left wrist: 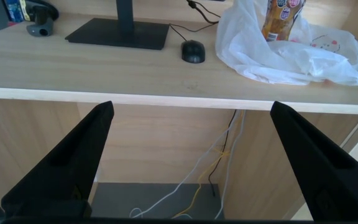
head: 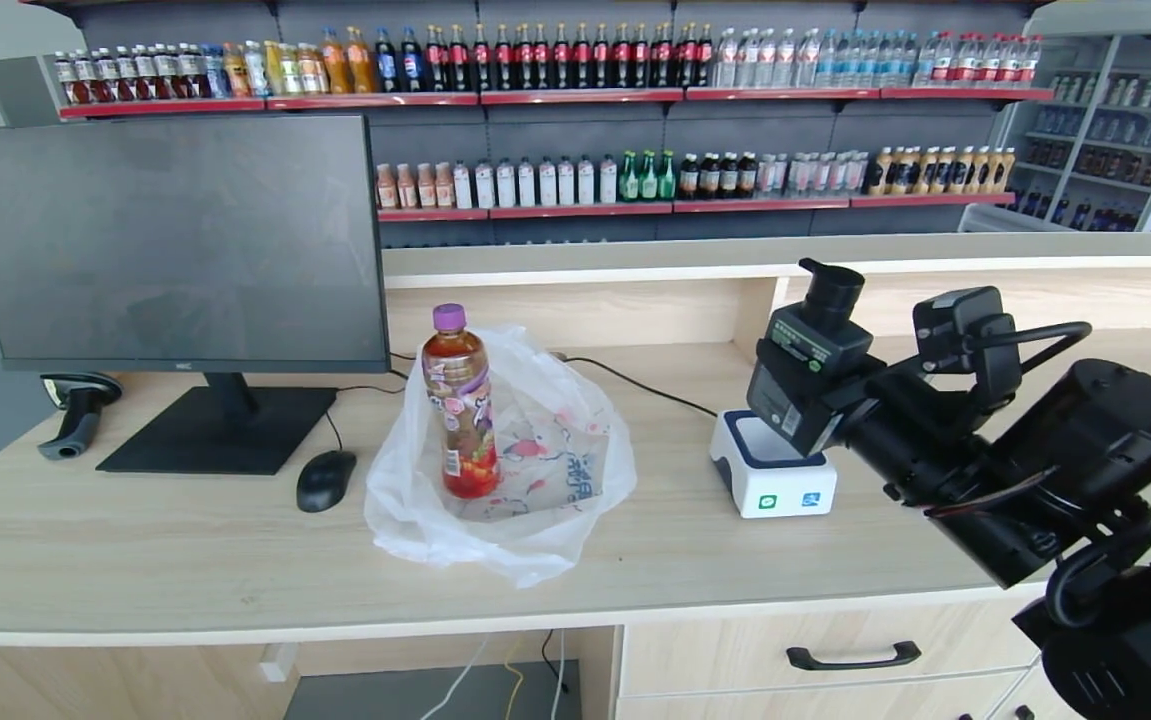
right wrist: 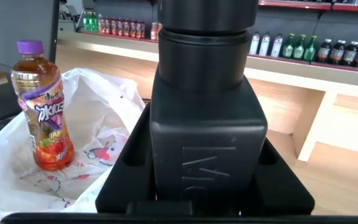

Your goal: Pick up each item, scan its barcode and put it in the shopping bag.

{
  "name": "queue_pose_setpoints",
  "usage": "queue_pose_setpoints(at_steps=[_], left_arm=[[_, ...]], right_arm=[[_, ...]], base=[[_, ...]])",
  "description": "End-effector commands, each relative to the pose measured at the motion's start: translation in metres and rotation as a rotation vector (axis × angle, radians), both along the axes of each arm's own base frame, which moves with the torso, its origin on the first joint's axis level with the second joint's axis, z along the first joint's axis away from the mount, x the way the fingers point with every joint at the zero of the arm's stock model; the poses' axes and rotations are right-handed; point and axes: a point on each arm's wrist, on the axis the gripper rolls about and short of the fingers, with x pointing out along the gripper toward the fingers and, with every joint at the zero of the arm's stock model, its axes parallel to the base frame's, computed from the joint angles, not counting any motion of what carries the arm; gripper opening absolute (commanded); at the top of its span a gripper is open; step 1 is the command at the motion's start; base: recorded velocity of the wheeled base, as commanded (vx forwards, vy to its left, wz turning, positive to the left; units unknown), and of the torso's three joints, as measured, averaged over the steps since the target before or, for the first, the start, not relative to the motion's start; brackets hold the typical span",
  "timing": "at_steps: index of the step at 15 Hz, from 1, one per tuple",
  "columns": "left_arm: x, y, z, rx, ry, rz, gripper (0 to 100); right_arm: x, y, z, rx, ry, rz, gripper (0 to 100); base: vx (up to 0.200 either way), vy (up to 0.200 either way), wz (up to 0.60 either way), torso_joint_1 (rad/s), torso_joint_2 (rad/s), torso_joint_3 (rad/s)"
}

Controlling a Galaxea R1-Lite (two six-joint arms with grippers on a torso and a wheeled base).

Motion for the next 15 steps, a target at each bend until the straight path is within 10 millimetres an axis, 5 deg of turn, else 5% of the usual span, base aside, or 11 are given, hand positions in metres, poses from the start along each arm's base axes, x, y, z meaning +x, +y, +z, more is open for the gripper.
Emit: queue_pose_setpoints(at_steps=[1,7,15], left_arm=[[0.0000,0.0000,0.0000,0.000,-0.001,0.000,100],[0.0000,0.0000,0.0000,-0.001,-0.001,0.000,100],[0.0000,0.0000,0.0000,-0.001,-0.001,0.000,100]], right_arm=[[-0.0042,-0.0009,0.0015,0.000,-0.003,0.004,0],[-0.0035,-0.0006,-0.0006,-0.003,0.004,0.004,0],[0.0041,0.0031,-0.0072,-0.009,0.020,0.004,0]], base=[[-0.200,0.000,0.00,-0.002,0.00,0.002],[0.000,0.000,0.00,0.000,0.00,0.000],[0.000,0.200,0.00,0.004,0.01,0.002]])
